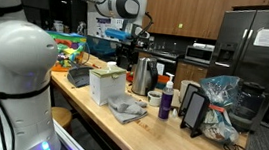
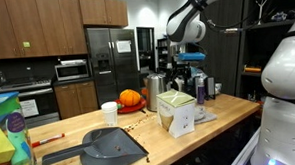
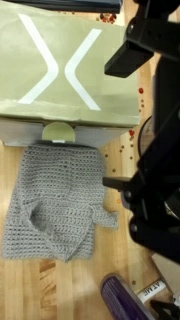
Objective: Lift open the lid of the white box
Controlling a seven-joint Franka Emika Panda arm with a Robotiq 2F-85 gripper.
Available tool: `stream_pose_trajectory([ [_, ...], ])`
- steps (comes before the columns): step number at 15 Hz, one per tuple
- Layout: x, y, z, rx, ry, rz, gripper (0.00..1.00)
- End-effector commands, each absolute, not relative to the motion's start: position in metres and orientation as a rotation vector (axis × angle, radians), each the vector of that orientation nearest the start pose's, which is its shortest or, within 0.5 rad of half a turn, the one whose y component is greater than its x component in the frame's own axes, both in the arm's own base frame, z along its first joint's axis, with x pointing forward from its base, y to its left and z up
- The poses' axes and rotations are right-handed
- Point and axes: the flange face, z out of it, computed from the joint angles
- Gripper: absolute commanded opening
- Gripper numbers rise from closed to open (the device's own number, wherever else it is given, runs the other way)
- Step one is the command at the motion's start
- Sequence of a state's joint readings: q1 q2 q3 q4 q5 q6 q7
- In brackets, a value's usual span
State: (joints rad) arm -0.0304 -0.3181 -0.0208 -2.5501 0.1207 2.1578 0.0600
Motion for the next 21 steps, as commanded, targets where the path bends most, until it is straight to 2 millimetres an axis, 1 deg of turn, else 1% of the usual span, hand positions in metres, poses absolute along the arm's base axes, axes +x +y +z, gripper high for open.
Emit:
stream_pose_trajectory([
  [1, 0.413, -0.015, 0.373, -2.965, 0.223, 0.150, 1.00],
  [8, 0.413, -0.009, 0.365, -2.903, 0.176, 0.211, 1.00],
  [15, 0.413, -0.010, 0.356, -2.865, 0.124, 0.272, 1.00],
  [21, 0.414, -0.014, 0.353, -2.812, 0.098, 0.286, 1.00],
])
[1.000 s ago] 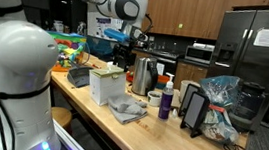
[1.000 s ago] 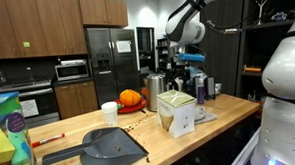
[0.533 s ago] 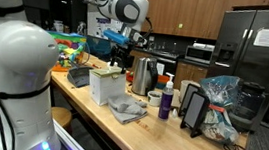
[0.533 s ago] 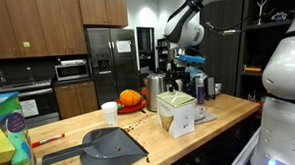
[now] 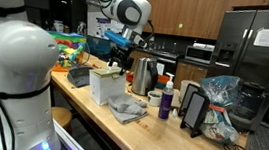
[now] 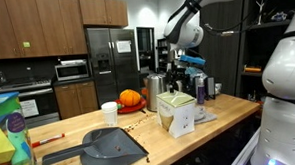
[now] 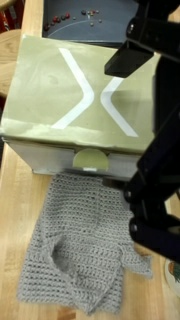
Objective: Lift open the lid of the white box
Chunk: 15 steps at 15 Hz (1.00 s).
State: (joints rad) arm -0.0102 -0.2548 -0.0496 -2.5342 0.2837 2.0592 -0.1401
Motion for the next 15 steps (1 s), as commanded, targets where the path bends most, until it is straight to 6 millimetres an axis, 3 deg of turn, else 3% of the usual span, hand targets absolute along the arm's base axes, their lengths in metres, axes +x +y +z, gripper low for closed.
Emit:
stream_pose_trajectory([
  [1, 0.4139, -0.0153, 0.3534, -2.803, 0.096, 0.284, 1.00],
  [15, 0.4168, -0.0200, 0.3478, -2.701, 0.132, 0.356, 1.00],
])
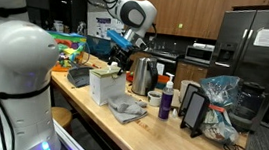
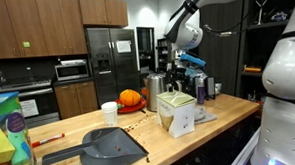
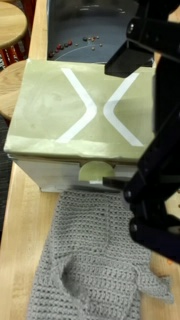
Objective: Lift open the lid of the white box
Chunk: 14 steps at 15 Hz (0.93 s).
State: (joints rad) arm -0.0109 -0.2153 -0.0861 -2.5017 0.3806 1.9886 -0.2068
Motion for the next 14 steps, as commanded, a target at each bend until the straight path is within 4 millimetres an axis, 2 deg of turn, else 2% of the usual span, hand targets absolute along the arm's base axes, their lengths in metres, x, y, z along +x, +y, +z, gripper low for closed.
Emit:
stream_pose_trajectory([
  [1, 0.4168, -0.0195, 0.3478, -2.698, 0.132, 0.359, 1.00],
  [14, 0.4140, -0.0135, 0.3516, -2.677, 0.128, 0.377, 1.00],
])
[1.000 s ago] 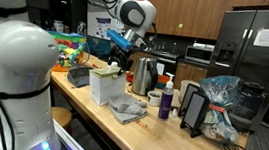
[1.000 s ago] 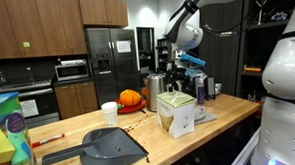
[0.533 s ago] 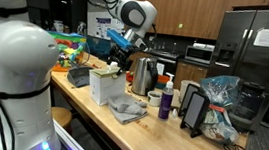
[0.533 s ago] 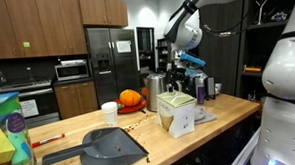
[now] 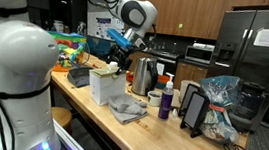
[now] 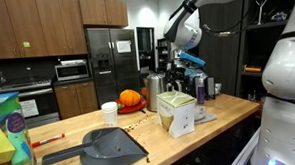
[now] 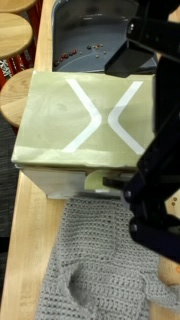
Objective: Lift open the lid of the white box
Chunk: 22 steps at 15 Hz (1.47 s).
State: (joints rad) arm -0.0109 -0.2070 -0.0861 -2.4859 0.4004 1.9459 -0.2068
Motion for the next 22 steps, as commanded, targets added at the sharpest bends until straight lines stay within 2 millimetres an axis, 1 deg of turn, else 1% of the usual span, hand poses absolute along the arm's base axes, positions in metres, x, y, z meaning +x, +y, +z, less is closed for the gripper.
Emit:
stream_pose_trajectory([
  [1, 0.414, -0.013, 0.351, -2.677, 0.127, 0.380, 1.00],
  [8, 0.412, -0.012, 0.352, -2.670, 0.108, 0.398, 1.00],
  [17, 0.407, -0.005, 0.356, -2.672, 0.060, 0.399, 1.00],
  [19, 0.407, -0.002, 0.356, -2.688, 0.069, 0.388, 1.00],
  [20, 0.408, -0.001, 0.356, -2.728, 0.125, 0.373, 1.00],
  [21, 0.410, -0.004, 0.349, -2.702, 0.083, 0.404, 1.00],
  [22, 0.411, -0.003, 0.349, -2.708, 0.095, 0.400, 1.00],
])
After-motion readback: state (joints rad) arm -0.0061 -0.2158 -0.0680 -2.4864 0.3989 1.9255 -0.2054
